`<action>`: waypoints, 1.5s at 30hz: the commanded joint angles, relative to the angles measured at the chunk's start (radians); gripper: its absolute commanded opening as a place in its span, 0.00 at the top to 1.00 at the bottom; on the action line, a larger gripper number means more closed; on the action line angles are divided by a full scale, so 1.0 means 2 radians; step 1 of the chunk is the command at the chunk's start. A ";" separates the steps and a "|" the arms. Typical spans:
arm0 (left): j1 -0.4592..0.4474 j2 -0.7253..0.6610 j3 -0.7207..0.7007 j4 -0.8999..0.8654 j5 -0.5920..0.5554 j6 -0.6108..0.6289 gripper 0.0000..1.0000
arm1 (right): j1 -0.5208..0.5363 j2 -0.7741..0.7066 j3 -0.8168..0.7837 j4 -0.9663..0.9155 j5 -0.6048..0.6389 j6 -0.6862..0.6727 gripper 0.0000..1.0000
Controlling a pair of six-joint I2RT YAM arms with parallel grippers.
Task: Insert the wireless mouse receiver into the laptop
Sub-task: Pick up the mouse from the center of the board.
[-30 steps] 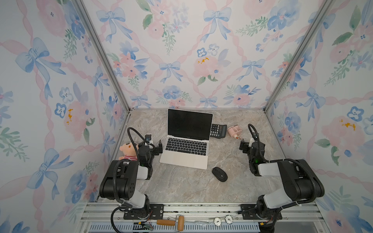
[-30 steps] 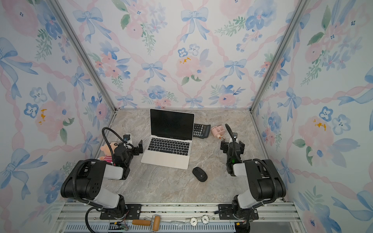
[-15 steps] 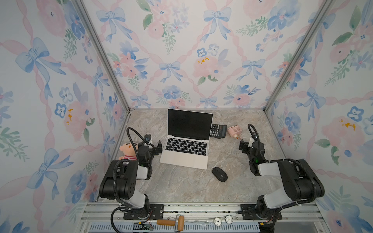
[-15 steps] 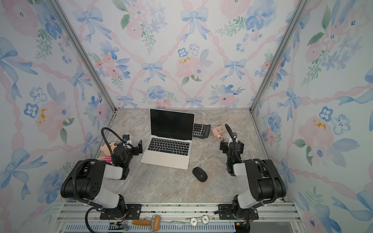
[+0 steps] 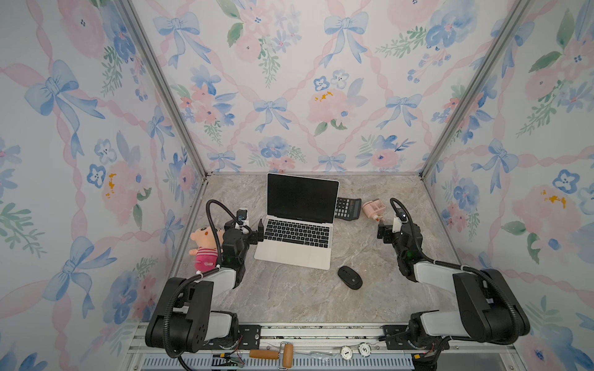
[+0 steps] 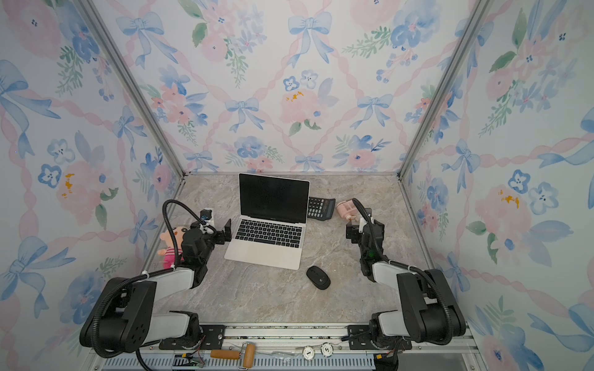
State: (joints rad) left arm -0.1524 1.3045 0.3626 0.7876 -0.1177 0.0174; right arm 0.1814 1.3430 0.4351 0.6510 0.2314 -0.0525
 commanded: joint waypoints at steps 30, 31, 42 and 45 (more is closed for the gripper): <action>-0.099 -0.025 0.055 -0.228 0.162 -0.186 0.02 | 0.342 0.080 0.231 -0.729 -0.097 0.212 0.04; -0.099 -0.028 0.055 -0.230 0.161 -0.186 0.02 | 0.339 0.082 0.226 -0.719 -0.096 0.214 0.04; -0.100 -0.085 0.034 -0.245 0.113 -0.198 0.02 | 0.349 0.139 0.216 -0.677 -0.068 0.199 0.14; -0.100 -0.099 0.028 -0.250 0.091 -0.198 0.02 | 0.356 0.145 0.215 -0.671 -0.076 0.192 0.24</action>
State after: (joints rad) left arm -0.3473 1.1343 0.4412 0.3168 0.1249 -0.3645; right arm 0.8753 1.5936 0.8783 -0.7052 0.0742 0.3485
